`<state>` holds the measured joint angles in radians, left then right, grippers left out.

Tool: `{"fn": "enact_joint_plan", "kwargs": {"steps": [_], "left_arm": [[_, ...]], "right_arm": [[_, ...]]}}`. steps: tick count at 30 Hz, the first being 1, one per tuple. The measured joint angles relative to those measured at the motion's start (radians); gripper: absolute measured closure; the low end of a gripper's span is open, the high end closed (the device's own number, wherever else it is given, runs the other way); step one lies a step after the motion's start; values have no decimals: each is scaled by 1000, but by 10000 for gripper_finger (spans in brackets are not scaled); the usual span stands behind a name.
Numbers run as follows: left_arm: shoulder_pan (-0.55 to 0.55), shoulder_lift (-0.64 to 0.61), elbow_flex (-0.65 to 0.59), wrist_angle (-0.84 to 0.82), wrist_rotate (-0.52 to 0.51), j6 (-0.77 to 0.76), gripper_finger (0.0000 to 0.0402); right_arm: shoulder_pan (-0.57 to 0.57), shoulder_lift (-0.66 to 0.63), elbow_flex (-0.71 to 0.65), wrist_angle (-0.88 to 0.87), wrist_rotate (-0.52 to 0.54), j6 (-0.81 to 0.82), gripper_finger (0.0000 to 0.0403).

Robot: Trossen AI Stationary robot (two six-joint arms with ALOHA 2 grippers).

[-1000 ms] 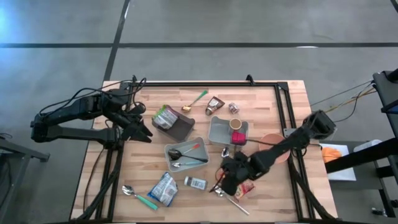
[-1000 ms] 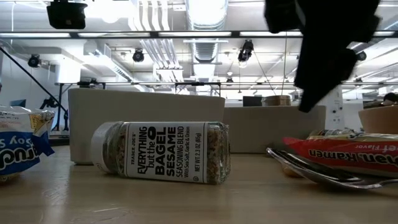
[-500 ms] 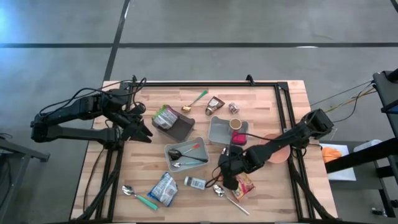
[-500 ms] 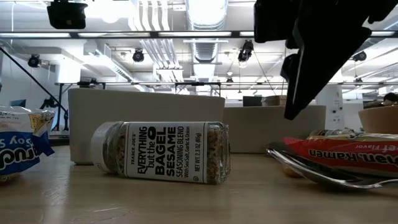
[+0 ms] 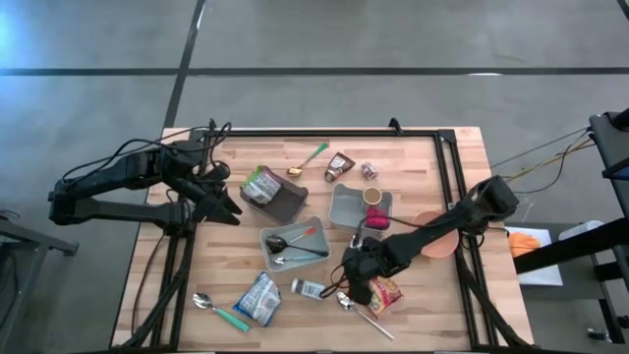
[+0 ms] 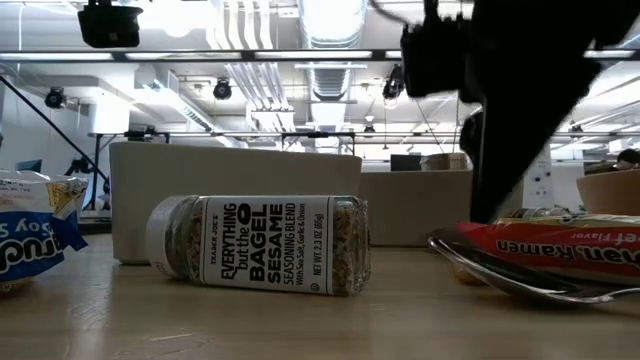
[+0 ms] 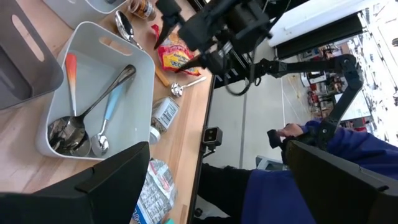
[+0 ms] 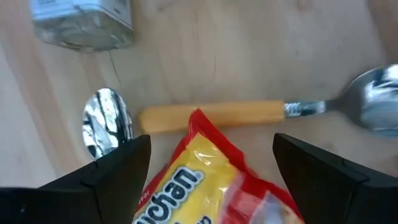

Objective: Pick & Place Food Item
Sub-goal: Put the red noodle pack into the black bin

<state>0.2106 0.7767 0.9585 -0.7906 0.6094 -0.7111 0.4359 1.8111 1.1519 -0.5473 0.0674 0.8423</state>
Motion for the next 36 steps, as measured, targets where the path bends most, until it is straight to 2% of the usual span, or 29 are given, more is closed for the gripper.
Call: {"fn": "enact_joint_plan", "kwargs": {"steps": [8,13,21,26,36], "left_arm": [[0,0,0,0,0,0,22],[0,0,0,0,6,0,22],[0,-1,0,-11,11,-1,21],[0,-1,0,-19,11,-1,21],[0,-1,0,-25,11,0,21]], "right_arm": [[5,89,108,-104,37,-14,67],[5,151,142,-121,26,-35,67],[7,225,236,-268,2,-57,75],[6,225,233,-264,8,-57,141],[6,224,231,-266,-11,-66,339]]}}
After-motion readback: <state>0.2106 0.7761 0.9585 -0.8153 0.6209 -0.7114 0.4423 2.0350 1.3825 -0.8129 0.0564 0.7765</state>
